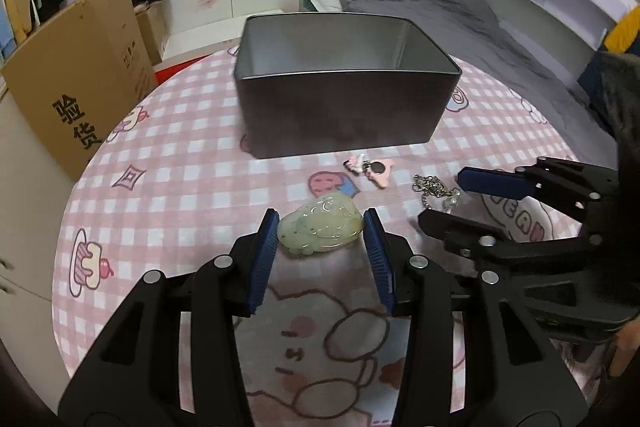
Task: Organize jewelry
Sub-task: 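Grasp the jade pendant with the left gripper while the right grasps the pearl chain, then carry the jade pendant and pearl chain over the tin and open both grippers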
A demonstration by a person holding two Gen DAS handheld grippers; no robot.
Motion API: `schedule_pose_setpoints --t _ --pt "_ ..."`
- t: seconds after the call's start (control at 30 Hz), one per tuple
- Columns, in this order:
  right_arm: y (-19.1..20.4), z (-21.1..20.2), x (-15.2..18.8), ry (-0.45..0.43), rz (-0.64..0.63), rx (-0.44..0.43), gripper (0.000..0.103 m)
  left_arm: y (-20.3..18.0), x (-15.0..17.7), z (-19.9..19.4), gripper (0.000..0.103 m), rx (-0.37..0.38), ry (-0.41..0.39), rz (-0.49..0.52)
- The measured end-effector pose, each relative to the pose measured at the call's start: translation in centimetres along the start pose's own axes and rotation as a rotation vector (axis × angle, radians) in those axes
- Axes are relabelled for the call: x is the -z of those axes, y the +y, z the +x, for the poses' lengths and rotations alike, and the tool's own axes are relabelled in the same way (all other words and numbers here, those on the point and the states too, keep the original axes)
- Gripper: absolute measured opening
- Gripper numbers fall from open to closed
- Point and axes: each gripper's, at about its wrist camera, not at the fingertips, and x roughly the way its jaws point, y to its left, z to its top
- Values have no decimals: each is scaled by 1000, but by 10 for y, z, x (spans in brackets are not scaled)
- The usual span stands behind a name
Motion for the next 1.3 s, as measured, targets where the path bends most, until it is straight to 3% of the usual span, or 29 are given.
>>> schedule_pose_setpoints --t 0.07,0.17,0.37,0.83,1.1,1.3 --pt "7 2 2 0 -48 42 44 3 2 -2 42 1 -2 -3" --pt "8 1 3 -6 -65 61 22 4 4 -4 42 9 -5 -4" --pt "4 -9 5 -10 -45 15 22 0 -2 -18 42 58 -32 -3" --pt "0 -104 -47 -229 -67 8 22 -1 -56 -71 42 165 -178 -5" --pt "-4 -116 -87 -319 -66 0 22 0 -91 -69 43 143 -199 6" --pt "-11 -100 -109 -317 -55 -10 22 4 -107 -51 43 117 -174 5"
